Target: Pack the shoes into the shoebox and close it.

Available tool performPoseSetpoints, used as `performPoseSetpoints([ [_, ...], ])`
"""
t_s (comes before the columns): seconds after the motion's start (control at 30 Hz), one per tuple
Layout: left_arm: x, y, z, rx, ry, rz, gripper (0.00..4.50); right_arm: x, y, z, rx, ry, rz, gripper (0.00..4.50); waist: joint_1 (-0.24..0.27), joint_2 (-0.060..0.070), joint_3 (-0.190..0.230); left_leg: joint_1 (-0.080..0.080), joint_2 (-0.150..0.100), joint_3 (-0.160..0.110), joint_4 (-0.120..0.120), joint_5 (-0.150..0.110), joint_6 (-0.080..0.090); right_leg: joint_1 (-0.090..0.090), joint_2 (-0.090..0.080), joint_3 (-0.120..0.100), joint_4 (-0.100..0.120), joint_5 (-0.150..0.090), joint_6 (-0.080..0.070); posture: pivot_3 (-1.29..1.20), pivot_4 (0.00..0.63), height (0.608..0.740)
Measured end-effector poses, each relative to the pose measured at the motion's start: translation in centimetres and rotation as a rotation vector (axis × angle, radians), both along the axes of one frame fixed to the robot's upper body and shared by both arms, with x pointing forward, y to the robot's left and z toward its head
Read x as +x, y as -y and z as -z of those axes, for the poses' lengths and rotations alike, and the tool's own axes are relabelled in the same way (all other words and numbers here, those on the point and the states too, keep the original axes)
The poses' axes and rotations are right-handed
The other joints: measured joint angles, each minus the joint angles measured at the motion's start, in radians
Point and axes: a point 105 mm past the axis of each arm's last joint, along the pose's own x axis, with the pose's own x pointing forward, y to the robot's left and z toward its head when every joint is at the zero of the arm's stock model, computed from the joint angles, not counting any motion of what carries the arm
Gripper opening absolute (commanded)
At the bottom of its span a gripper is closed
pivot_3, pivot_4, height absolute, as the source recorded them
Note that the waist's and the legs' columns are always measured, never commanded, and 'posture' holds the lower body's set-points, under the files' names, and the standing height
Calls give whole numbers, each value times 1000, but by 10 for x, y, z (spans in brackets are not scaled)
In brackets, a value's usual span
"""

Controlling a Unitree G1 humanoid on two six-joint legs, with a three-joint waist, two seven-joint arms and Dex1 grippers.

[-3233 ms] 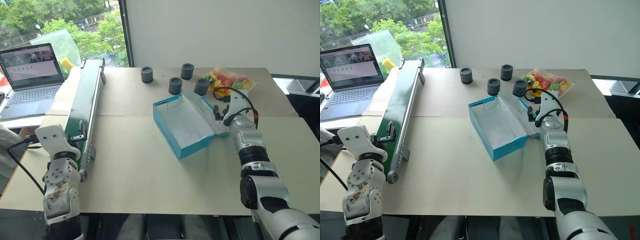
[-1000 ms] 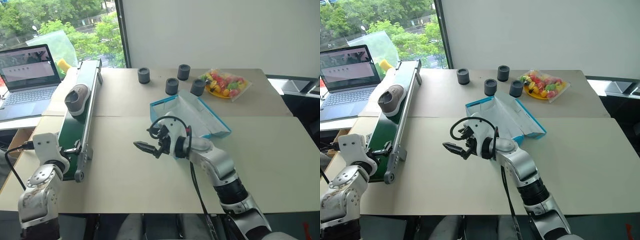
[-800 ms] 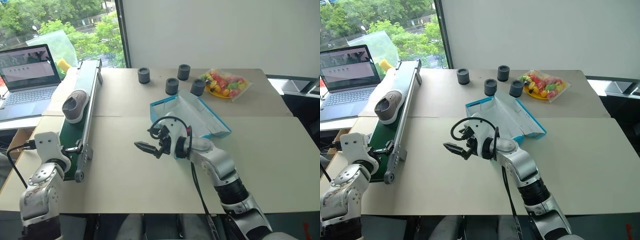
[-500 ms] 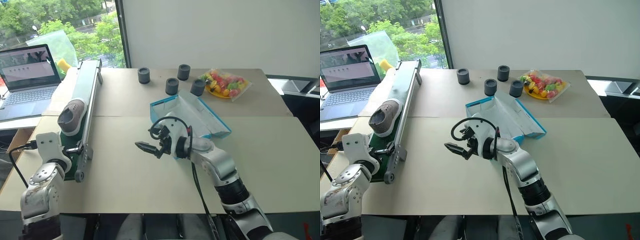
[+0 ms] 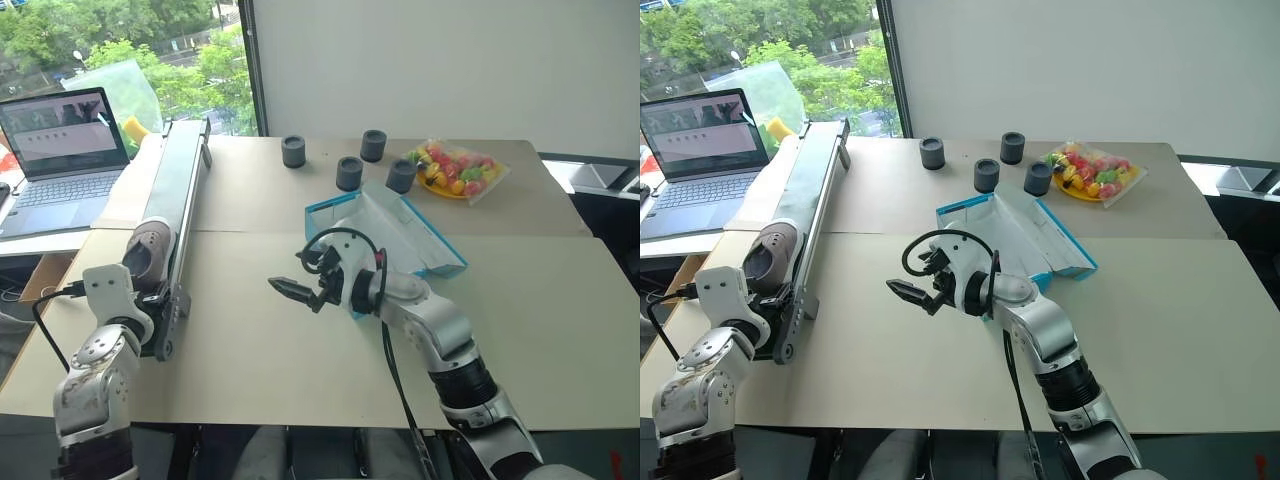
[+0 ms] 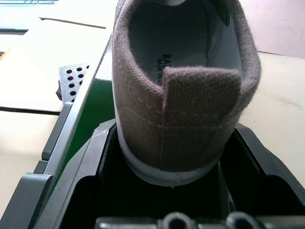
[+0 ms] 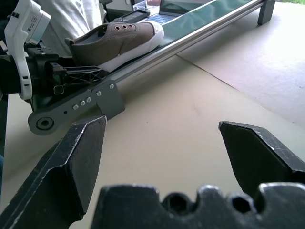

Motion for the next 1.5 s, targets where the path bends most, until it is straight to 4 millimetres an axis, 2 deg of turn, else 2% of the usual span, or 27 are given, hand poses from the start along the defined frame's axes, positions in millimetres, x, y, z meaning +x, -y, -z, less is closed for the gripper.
performPoseSetpoints([
  [0.13,7,7,-4,4,20,-5,2562,2,2,-1,11,-5,13,4500,-1,0,0,-1,0,0,0,0,0,0,0,0,-1,0,0,0,150,740],
  [0.2,11,11,-12,49,59,-16,2562,2,0,-3,36,-30,21,4500,-3,-2,1,-1,0,0,0,0,0,-1,0,0,-1,0,0,0,150,740],
  [0.27,17,21,-34,72,164,-9,2562,9,-1,-10,151,-140,49,4500,-6,-2,1,-4,0,0,0,0,0,-4,1,1,-1,0,0,0,150,740],
  [0.3,20,34,-49,74,238,26,2562,16,-2,-18,279,-266,60,4500,-6,-2,1,-5,1,0,0,0,0,-6,1,1,0,1,-1,0,150,740],
  [0.33,22,42,-55,73,266,46,2562,19,-1,-22,340,-331,59,4500,-6,-2,1,-6,2,0,0,0,0,-7,0,2,1,1,-1,0,150,740],
  [0.37,24,59,-60,63,298,97,2562,24,0,-28,430,-453,40,4500,-5,-2,1,-6,2,0,0,0,0,-7,0,2,1,1,-1,0,150,740],
  [0.43,25,80,-54,44,292,162,2562,32,13,-22,514,-613,58,4500,0,-2,1,-7,1,0,0,0,0,-7,-1,2,-1,1,-1,0,150,740],
  [0.57,25,112,-38,13,245,266,2562,48,39,2,684,-873,144,4500,-2,-2,1,-14,1,3,0,0,0,-15,0,4,1,1,-1,0,150,740],
  [0.63,23,141,-35,-8,238,374,2562,51,40,-1,730,-917,134,4500,-8,-2,1,-15,1,8,0,0,0,-17,1,5,2,1,-1,0,150,740],
  [0.73,13,188,-43,-85,261,558,2562,52,35,-16,750,-909,96,4500,-20,-2,1,-15,3,16,0,0,1,-16,2,7,2,1,-1,0,150,740],
  [0.8,7,201,-48,-127,268,618,2562,51,33,-18,752,-915,87,4500,-28,-2,1,-14,3,18,0,0,1,-16,3,8,2,1,-1,0,150,740],
  [1.0,-5,218,-47,-239,192,741,2562,49,26,-19,726,-910,75,4500,-36,-2,1,-11,4,21,0,0,1,-15,5,12,2,2,0,0,150,740],
  [1.17,-7,216,-50,-206,189,768,2561,50,22,-19,705,-897,92,3215,-34,-2,1,-11,4,21,0,0,1,-15,5,13,2,2,0,0,150,740],
  [1.27,-7,216,-56,-195,208,773,2561,50,22,-22,696,-877,109,2066,-32,-2,1,-11,4,21,0,0,1,-15,5,13,2,2,0,0,150,740],
  [1.43,-6,214,-56,-171,210,765,2561,51,21,-21,676,-874,133,606,-33,-2,1,-11,4,22,0,0,1,-15,6,13,2,2,0,0,150,740],
  [1.5,-6,213,-56,-151,211,763,3497,51,21,-21,673,-872,138,567,-33,-2,1,-11,4,22,0,0,1,-15,6,13,2,2,0,0,150,740],
])
